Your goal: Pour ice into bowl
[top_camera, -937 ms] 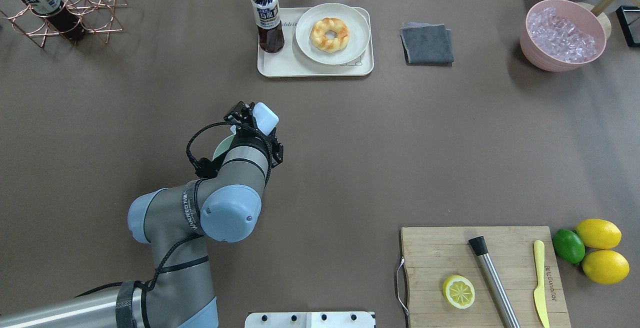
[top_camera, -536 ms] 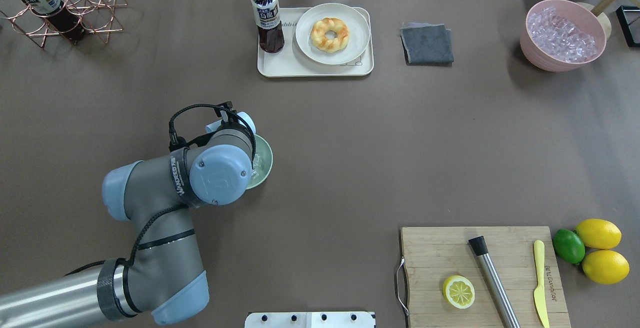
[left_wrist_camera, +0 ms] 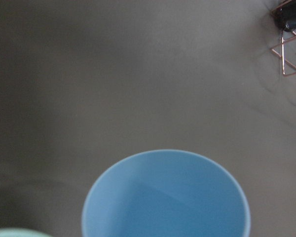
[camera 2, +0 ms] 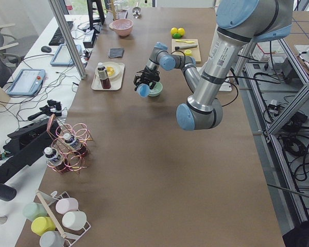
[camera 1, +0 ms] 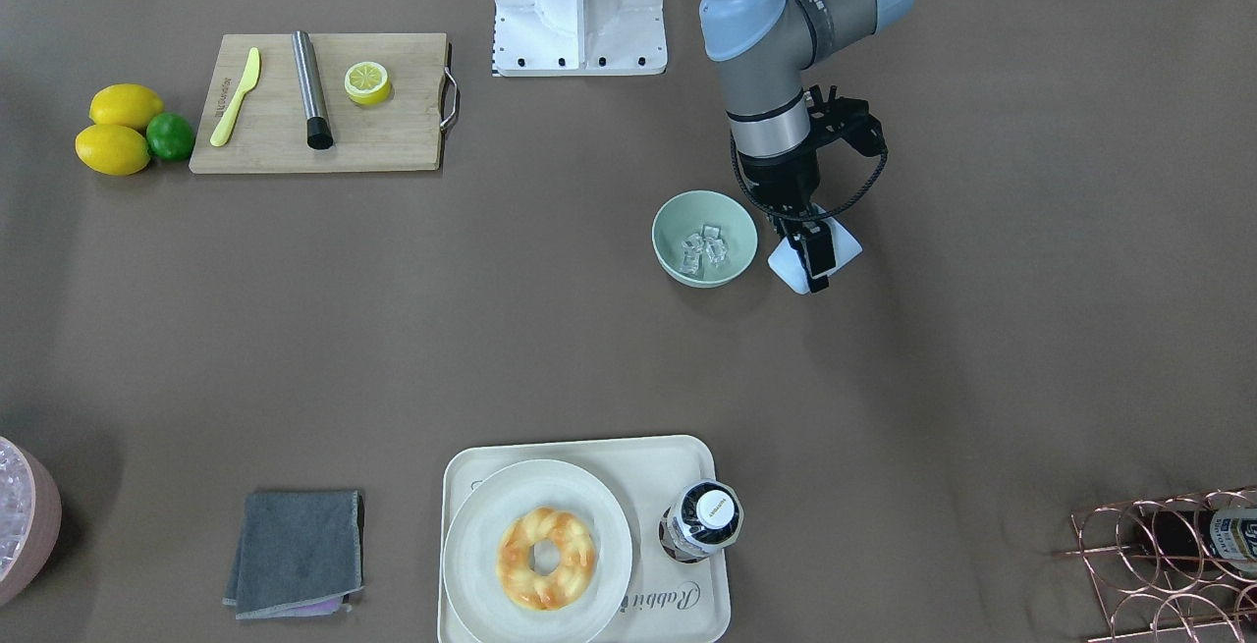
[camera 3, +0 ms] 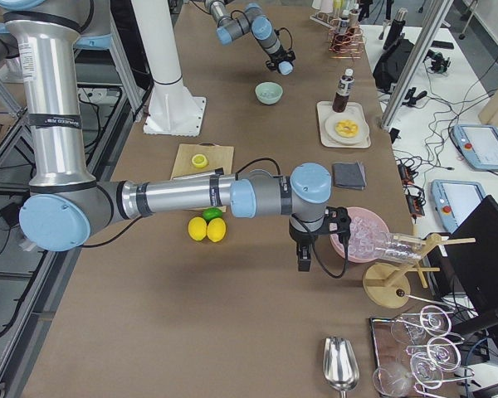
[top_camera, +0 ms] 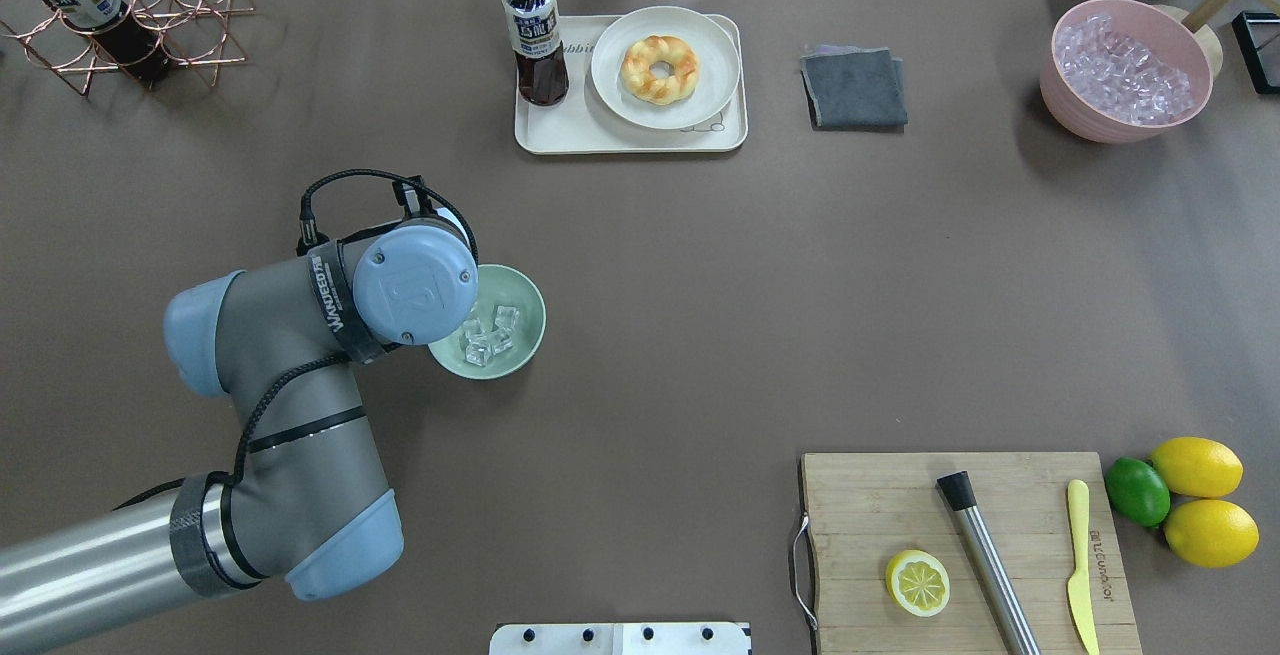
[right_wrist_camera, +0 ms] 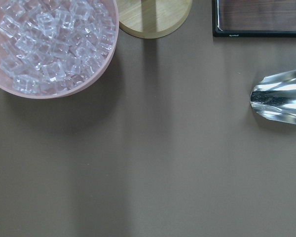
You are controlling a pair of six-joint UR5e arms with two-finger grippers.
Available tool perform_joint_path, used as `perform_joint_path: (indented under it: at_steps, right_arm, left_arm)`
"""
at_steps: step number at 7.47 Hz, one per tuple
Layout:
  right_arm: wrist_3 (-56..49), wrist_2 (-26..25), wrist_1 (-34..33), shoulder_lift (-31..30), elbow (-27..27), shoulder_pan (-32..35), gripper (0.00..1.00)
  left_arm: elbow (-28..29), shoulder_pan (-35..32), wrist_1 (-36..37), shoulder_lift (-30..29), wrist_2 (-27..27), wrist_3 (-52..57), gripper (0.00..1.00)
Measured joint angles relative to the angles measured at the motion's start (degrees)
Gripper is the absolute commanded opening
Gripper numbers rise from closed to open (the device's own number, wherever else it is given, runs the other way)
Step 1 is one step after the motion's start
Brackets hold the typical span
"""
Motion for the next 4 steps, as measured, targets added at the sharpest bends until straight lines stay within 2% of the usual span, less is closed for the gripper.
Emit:
perform_joint_path:
  at_steps: [4]
  right_arm:
    - [10.1,-1.3,-2.5,4.8,1.9,-5.3,0.99]
  left_arm:
    - [1.5,-3.8,7.7,6.2,-1.6,12.9,0.48]
